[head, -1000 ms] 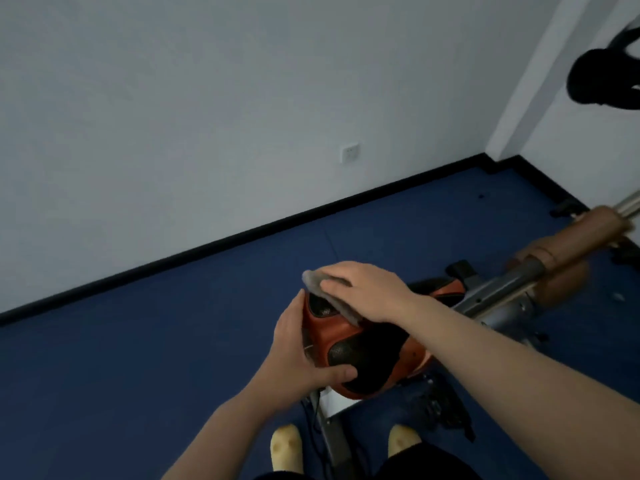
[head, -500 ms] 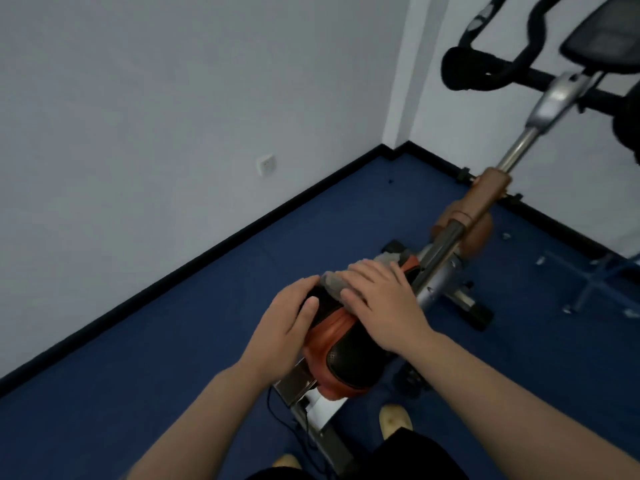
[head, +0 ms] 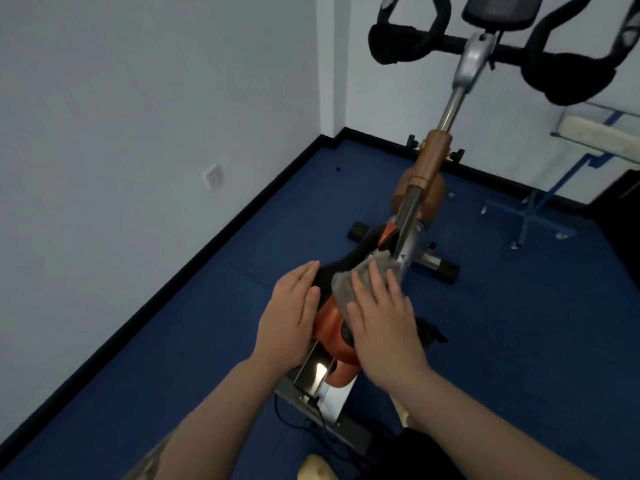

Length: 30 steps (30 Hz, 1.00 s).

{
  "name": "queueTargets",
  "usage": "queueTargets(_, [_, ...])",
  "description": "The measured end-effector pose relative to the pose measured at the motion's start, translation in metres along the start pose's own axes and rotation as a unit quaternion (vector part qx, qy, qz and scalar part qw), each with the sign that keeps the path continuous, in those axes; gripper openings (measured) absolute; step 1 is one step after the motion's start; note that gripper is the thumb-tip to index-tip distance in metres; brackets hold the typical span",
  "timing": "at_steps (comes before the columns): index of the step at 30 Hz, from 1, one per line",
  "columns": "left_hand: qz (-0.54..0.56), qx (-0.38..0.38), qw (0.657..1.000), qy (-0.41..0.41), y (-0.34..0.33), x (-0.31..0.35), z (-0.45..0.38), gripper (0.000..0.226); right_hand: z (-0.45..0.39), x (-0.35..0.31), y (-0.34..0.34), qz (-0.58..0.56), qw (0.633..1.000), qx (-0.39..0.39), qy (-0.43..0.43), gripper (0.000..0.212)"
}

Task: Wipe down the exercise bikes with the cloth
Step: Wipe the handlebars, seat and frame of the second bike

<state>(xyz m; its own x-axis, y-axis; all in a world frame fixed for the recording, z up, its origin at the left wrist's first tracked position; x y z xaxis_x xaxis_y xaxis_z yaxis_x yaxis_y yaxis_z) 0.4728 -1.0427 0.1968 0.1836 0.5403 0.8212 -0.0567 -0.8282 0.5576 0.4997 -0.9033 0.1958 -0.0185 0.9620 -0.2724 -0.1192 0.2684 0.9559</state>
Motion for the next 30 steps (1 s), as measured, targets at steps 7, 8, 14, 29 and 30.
queueTargets(7, [-0.017, 0.006, 1.0, -0.022, -0.001, 0.003, -0.002, 0.043, -0.018, 0.019, 0.003, -0.044, 0.995, -0.015, -0.085, 0.054])
queueTargets(8, [-0.018, 0.009, 1.0, -0.024, -0.001, 0.003, -0.001, 0.044, -0.021, 0.017, 0.003, -0.053, 0.993, -0.02, -0.099, 0.054])
queueTargets(14, [-0.02, 0.018, 0.999, -0.023, -0.003, 0.006, -0.001, 0.054, 0.024, 0.01, -0.014, -0.068, 0.994, -0.003, -0.085, 0.062])
queueTargets(29, [-0.027, 0.019, 0.999, -0.027, -0.001, 0.008, -0.001, 0.047, -0.006, 0.03, -0.004, -0.206, 0.954, -0.029, -0.214, 0.069])
queueTargets(30, [-0.022, 0.018, 0.999, -0.024, -0.001, 0.007, -0.001, 0.046, 0.006, 0.021, -0.003, -0.17, 0.966, -0.003, -0.197, 0.069])
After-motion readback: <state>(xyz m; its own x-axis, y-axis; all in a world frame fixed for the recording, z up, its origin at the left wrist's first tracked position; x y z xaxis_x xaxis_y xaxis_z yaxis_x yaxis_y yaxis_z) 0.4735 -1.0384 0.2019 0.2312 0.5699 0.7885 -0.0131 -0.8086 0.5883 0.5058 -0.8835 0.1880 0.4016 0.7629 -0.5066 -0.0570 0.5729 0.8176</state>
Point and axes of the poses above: each hand's wrist, its own z-axis away from the middle knuckle, its own y-axis out of the back of the hand, x = y × z, the point moved 10 cm from there along -z, towards the middle knuckle, and after that the axes turned 10 degrees about z, right-handed, at the moved point
